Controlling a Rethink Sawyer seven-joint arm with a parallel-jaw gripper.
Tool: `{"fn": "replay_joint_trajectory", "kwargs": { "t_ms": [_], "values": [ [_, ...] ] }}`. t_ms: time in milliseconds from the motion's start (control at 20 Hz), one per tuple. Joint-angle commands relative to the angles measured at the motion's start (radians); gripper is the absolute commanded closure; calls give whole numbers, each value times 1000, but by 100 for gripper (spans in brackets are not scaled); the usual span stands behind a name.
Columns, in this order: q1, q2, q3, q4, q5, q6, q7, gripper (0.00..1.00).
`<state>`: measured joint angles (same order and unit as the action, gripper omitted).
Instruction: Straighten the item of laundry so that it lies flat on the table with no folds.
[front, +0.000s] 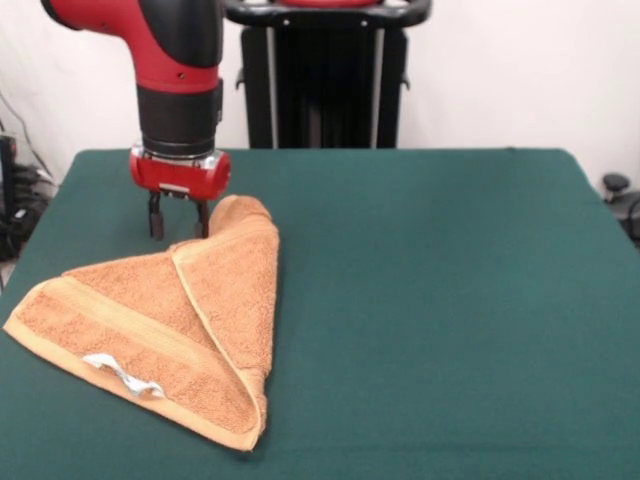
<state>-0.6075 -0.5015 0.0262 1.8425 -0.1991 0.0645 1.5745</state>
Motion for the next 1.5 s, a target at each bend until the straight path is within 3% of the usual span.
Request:
{"fn": "replay_joint_trajectory", "kwargs": {
  "t_ms": [50, 650, 700, 1500],
  "values": [
    [55, 48, 140, -74, 50, 13, 158, 0],
    [99, 50, 107, -95, 32, -61, 170, 0],
    [102, 50, 104, -93, 33, -68, 176, 100],
    [123, 43, 76, -98, 60, -32, 192, 100]
  ]
}}
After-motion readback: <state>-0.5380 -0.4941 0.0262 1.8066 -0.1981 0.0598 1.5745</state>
